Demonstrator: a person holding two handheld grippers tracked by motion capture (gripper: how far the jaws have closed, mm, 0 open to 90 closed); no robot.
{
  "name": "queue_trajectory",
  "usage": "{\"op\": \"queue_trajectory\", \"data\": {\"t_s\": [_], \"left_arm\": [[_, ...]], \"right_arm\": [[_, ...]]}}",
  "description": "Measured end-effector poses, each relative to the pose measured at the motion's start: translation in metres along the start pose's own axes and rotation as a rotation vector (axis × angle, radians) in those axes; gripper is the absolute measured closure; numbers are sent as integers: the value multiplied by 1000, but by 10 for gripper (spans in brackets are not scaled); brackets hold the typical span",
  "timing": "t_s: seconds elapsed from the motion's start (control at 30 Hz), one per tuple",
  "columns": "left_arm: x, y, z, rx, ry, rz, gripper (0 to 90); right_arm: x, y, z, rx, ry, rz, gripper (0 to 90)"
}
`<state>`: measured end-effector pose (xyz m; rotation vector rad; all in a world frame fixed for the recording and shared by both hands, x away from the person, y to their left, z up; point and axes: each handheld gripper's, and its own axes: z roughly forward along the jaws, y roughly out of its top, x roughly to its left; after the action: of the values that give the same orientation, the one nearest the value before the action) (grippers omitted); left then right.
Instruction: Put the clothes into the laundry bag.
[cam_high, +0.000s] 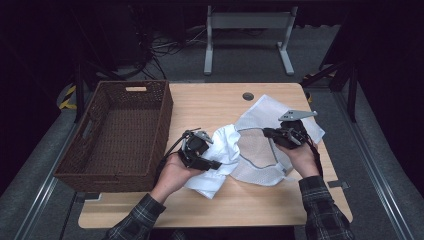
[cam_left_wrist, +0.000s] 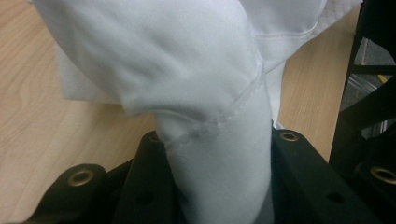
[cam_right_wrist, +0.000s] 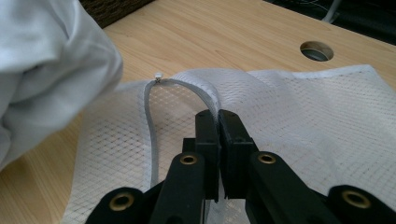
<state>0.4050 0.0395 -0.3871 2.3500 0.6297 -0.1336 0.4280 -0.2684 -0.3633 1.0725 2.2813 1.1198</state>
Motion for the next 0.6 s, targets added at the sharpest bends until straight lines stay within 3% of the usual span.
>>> {"op": "queue_trajectory", "data": {"t_s": [0.6], "left_arm": [[-7,16,29,74,-39,44,724]], "right_arm": [[1,-2,-3,-12,24,-30,877]]}}
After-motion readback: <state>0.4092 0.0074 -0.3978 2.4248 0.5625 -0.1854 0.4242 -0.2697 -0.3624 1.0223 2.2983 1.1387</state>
